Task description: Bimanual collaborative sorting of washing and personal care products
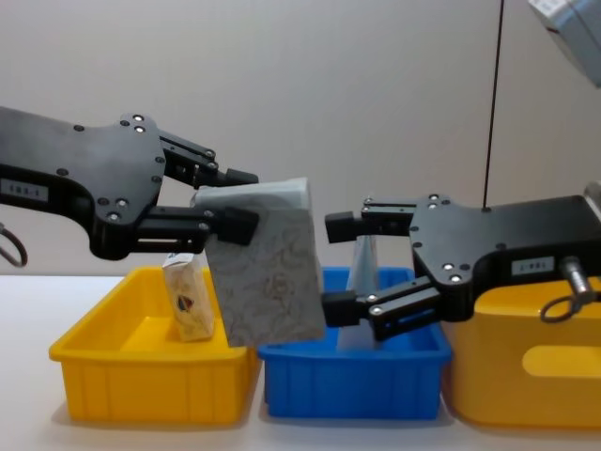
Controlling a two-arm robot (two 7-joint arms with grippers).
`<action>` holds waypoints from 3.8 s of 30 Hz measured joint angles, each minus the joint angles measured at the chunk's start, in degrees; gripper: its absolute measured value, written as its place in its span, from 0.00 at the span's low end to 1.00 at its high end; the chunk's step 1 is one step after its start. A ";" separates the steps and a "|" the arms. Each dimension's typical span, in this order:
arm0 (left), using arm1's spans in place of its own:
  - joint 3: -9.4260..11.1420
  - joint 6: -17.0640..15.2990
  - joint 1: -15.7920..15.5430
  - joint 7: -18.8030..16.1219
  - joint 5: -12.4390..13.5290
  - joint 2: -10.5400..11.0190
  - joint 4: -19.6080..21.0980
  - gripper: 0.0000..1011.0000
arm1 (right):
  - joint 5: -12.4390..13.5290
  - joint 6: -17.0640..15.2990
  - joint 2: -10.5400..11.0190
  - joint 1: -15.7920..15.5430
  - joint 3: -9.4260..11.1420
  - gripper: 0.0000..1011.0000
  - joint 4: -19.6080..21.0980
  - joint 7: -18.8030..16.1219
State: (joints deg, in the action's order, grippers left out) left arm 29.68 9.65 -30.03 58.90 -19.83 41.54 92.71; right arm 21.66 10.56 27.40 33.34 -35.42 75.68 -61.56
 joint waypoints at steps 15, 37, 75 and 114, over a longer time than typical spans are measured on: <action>0.00 0.00 0.00 0.00 0.00 0.00 0.00 0.31 | -0.69 -0.89 -1.26 0.64 -1.32 0.99 0.35 2.01; 0.00 0.00 0.00 0.00 0.00 0.00 0.00 0.31 | -3.27 0.77 -2.67 1.26 -3.40 0.54 -0.04 5.65; 0.00 0.00 0.00 0.00 0.00 0.00 0.00 0.97 | -1.68 -0.14 -0.34 -0.54 -3.73 0.34 4.22 9.25; 0.00 0.00 0.00 0.00 0.00 0.00 0.00 0.99 | 1.27 -2.81 11.87 -12.30 7.68 0.34 16.38 24.57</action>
State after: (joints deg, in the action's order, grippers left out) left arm 29.68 9.65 -30.03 58.90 -19.83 41.54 92.71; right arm 22.93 7.75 39.28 21.04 -27.74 92.06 -36.99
